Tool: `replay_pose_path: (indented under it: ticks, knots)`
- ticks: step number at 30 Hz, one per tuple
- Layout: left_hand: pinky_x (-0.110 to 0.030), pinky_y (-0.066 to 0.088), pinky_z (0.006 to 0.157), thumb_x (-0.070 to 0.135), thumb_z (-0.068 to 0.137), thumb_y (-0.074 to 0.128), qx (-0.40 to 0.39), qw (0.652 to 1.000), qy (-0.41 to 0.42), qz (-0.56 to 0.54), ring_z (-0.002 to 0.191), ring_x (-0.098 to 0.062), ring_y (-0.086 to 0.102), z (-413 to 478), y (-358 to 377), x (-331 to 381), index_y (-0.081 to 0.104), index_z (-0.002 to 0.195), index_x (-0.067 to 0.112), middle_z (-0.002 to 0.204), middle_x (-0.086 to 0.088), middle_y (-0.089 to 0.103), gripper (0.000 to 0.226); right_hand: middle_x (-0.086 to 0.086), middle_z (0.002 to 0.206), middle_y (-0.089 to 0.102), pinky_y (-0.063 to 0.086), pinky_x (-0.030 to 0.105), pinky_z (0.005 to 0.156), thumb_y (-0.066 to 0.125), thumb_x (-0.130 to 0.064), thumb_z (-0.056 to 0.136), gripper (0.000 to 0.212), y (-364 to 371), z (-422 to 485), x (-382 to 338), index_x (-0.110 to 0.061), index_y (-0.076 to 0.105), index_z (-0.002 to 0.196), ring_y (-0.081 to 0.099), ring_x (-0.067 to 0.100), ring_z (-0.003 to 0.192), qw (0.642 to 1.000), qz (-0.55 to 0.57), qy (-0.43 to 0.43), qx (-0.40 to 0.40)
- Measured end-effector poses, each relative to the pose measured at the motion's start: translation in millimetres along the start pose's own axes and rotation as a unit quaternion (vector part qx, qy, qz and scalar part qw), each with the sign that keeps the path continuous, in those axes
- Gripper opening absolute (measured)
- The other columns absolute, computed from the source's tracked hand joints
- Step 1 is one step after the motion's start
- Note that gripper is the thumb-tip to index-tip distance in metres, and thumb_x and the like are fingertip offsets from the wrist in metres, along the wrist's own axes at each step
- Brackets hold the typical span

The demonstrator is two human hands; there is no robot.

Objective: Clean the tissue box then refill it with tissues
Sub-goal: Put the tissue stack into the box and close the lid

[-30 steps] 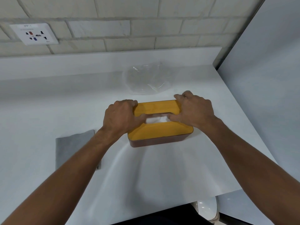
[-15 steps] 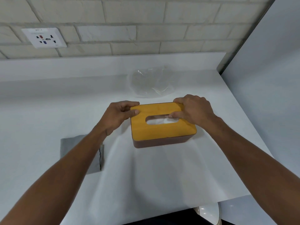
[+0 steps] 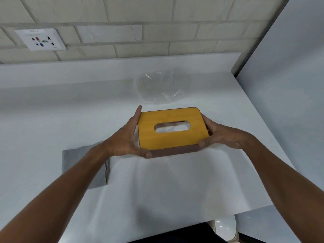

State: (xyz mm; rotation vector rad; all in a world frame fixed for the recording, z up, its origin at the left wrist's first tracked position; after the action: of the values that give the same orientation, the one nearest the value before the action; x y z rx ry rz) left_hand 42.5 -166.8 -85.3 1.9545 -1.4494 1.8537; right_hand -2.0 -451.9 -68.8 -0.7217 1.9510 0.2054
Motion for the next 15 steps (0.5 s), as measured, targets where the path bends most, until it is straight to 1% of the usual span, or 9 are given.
replay_pose_path:
  ticks: [2, 4, 6, 7, 9, 10, 12, 15]
  knots:
    - [-0.032, 0.025, 0.125, 0.086, 0.041, 0.087, 0.003, 0.999, -0.008, -0.036, 0.160, -0.009, 0.015, 2.6, -1.4, -3.9, -0.028, 0.156, 0.048, 0.174, 0.015, 0.005, 0.167, -0.016, 0.147, 0.043, 0.047, 0.037, 0.105, 0.086, -0.014, 0.073, 0.112, -1.4, 3.9, 1.2, -0.058, 0.013, 0.146, 0.049, 0.011, 0.131, 1.000, 0.000, 0.003, -0.001]
    - [-0.025, 0.023, 0.122, 0.080, 0.046, 0.090, -0.003, 0.997, -0.009, -0.074, 0.157, -0.002, 0.015, 4.3, -1.5, -6.7, -0.028, 0.158, 0.044, 0.170, 0.020, 0.011, 0.167, -0.016, 0.147, 0.042, 0.045, 0.039, 0.106, 0.088, -0.017, 0.070, 0.115, -2.7, 7.0, 1.1, -0.060, 0.012, 0.145, 0.048, 0.012, 0.132, 1.000, -0.011, 0.008, -0.002]
    - [-0.021, 0.024, 0.120, 0.064, 0.053, 0.094, -0.010, 0.995, -0.002, -0.101, 0.154, 0.003, 0.020, 5.2, -0.7, -6.2, -0.022, 0.161, 0.040, 0.164, 0.025, 0.019, 0.160, -0.015, 0.147, 0.042, 0.045, 0.041, 0.107, 0.090, -0.020, 0.068, 0.115, -5.4, 10.3, 0.8, -0.060, 0.013, 0.145, 0.047, 0.013, 0.132, 1.000, -0.023, 0.012, 0.005]
    - [-0.019, 0.028, 0.119, 0.056, 0.057, 0.093, -0.015, 0.994, 0.005, -0.110, 0.152, 0.004, 0.025, 5.9, -0.2, -4.4, -0.015, 0.163, 0.039, 0.162, 0.026, 0.025, 0.152, -0.015, 0.147, 0.041, 0.045, 0.043, 0.107, 0.090, -0.021, 0.068, 0.114, -6.1, 11.2, 0.1, -0.059, 0.014, 0.145, 0.046, 0.013, 0.132, 1.000, -0.024, 0.012, 0.009]
    - [-0.019, 0.038, 0.114, 0.042, 0.064, 0.093, -0.016, 0.992, 0.028, -0.124, 0.146, -0.001, 0.038, 8.3, -1.1, -0.7, 0.007, 0.160, 0.034, 0.154, 0.018, 0.040, 0.129, -0.014, 0.148, 0.040, 0.045, 0.045, 0.107, 0.089, -0.022, 0.069, 0.112, -7.5, 12.9, -0.9, -0.059, 0.016, 0.144, 0.046, 0.014, 0.133, 1.000, -0.020, 0.011, 0.016]
    - [-0.019, 0.042, 0.110, 0.035, 0.067, 0.093, -0.015, 0.991, 0.035, -0.131, 0.143, -0.005, 0.042, 9.6, -2.3, 0.2, 0.015, 0.157, 0.031, 0.149, 0.012, 0.044, 0.119, -0.014, 0.148, 0.040, 0.044, 0.046, 0.107, 0.089, -0.022, 0.069, 0.110, -7.9, 13.4, -0.1, -0.059, 0.017, 0.144, 0.046, 0.014, 0.133, 1.000, -0.015, 0.011, 0.019]
    - [-0.016, 0.044, 0.105, 0.027, 0.069, 0.092, -0.011, 0.989, 0.036, -0.141, 0.139, -0.009, 0.046, 10.9, -5.4, 0.6, 0.021, 0.153, 0.029, 0.145, 0.007, 0.047, 0.110, -0.015, 0.148, 0.040, 0.045, 0.044, 0.107, 0.087, -0.022, 0.072, 0.108, -7.2, 13.0, 1.4, -0.059, 0.016, 0.144, 0.047, 0.013, 0.132, 1.000, -0.007, 0.011, 0.022]
    - [-0.016, 0.045, 0.103, 0.021, 0.072, 0.091, -0.021, 0.987, 0.041, -0.154, 0.139, -0.010, 0.047, 13.5, -4.3, -0.6, 0.021, 0.152, 0.030, 0.146, 0.004, 0.046, 0.107, -0.017, 0.149, 0.039, 0.048, 0.037, 0.104, 0.082, -0.020, 0.079, 0.106, -3.8, 10.5, 5.5, -0.061, 0.010, 0.145, 0.048, 0.011, 0.131, 1.000, 0.009, 0.013, 0.015]
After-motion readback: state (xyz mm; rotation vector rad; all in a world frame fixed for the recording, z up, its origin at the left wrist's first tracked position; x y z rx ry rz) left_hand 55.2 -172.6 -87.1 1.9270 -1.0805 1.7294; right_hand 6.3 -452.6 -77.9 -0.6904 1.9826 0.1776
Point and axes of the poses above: each hand's wrist, its own z-axis towards the middle knuckle, its own y-axis out of the palm, x = y × z, the point moved 7 cm from there along z, towards the middle knuckle
